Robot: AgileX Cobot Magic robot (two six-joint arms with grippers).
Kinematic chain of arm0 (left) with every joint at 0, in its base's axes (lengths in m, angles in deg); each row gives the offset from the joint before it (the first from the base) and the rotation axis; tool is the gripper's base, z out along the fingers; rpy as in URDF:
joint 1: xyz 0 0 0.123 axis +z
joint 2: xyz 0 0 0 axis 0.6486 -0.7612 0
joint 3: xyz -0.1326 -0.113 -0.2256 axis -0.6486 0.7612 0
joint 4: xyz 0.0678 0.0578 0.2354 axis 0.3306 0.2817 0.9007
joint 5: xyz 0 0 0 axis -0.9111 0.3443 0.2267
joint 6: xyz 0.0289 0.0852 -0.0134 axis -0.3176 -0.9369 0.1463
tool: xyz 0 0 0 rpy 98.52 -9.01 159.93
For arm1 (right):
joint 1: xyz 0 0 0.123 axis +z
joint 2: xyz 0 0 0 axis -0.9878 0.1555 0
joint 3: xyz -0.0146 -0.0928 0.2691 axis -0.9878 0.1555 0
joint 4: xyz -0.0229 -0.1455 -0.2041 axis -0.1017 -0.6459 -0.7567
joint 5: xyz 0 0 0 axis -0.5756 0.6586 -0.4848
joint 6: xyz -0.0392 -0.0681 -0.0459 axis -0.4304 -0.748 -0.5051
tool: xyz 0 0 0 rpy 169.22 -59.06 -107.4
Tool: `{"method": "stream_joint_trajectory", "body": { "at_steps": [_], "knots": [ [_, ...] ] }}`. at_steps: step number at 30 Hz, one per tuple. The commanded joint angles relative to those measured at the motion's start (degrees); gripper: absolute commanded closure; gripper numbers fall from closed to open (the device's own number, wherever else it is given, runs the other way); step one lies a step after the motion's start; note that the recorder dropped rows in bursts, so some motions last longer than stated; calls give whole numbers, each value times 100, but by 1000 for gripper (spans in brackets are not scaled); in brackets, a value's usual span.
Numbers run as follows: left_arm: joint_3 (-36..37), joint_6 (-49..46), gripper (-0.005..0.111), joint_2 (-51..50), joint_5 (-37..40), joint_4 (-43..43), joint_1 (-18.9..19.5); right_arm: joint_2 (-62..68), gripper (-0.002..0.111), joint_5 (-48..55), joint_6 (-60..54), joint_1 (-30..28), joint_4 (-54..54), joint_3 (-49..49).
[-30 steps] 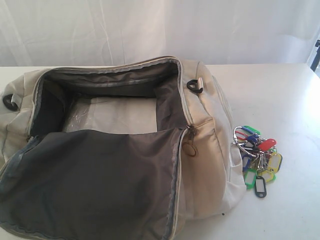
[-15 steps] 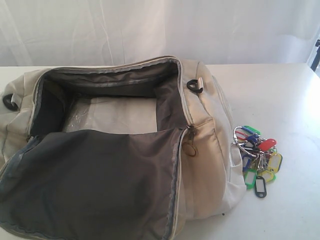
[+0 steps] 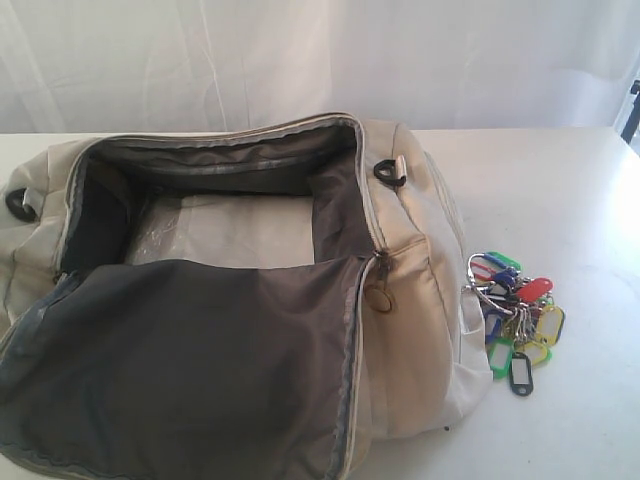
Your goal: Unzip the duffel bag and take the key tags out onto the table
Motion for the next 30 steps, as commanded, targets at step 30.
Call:
{"method": "stream_joint_trajectory", "body": {
  "at_steps": [30],
  "knots": [
    [14,28,107,24,2,-45,24,-38,108,-93,-42,-225,0,32]
  ]
}}
